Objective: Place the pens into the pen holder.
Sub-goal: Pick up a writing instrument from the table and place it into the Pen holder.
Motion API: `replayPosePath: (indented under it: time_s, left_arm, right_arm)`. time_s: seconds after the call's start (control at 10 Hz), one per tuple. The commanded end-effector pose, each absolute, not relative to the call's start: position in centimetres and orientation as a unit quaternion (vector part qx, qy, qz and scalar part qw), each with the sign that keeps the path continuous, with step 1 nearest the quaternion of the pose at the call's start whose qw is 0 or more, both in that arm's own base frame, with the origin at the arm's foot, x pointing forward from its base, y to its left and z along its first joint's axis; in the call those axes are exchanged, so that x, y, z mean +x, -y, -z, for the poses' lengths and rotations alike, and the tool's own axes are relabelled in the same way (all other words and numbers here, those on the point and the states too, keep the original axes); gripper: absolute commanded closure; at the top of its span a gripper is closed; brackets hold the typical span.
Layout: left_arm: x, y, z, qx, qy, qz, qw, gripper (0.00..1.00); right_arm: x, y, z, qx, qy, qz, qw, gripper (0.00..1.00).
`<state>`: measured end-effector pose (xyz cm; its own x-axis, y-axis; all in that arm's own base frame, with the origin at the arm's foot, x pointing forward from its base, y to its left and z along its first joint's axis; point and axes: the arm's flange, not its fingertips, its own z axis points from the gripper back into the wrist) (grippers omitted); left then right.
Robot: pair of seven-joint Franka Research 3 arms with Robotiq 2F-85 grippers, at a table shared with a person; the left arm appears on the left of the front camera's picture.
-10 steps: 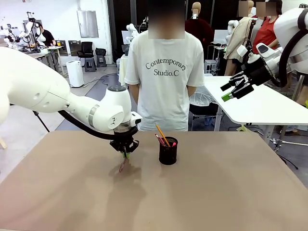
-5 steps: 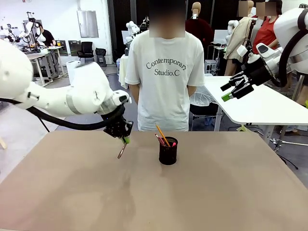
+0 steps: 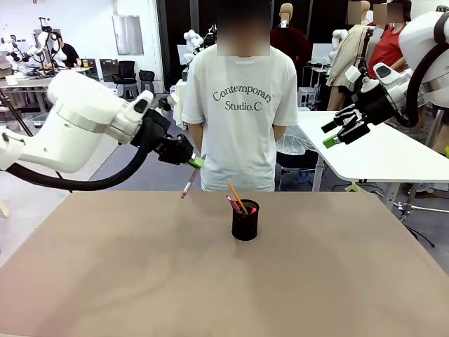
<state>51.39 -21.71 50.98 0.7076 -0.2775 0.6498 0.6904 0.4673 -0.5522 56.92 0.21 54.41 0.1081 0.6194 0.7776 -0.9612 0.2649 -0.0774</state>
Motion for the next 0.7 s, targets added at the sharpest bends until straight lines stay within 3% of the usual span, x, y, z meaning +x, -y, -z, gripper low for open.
replayPosePath:
  time_s: [0.0, 0.2, 0.4, 0.6]
  left_arm:
    - [50.0, 19.6, -48.7, -0.467, 0.336, 0.355, 0.737, 1.00]
    - [49.5, 19.6, -48.2, -0.447, 0.441, 0.365, 0.688, 1.00]
    - [48.6, 19.8, -47.4, -0.433, 0.507, 0.369, 0.648, 1.00]
    - [47.8, 20.4, -46.2, -0.377, 0.535, 0.398, 0.642, 1.00]
  right_arm:
    - [57.1, -0.3, -54.7, 0.234, 0.367, -0.562, 0.704, 0.00]
    - [57.1, -0.3, -54.7, 0.234, 0.367, -0.562, 0.704, 0.00]
    - [57.1, -0.3, -54.7, 0.234, 0.367, -0.562, 0.704, 0.00]
    - [57.1, -0.3, -54.7, 0.234, 0.367, -0.562, 0.704, 0.00]
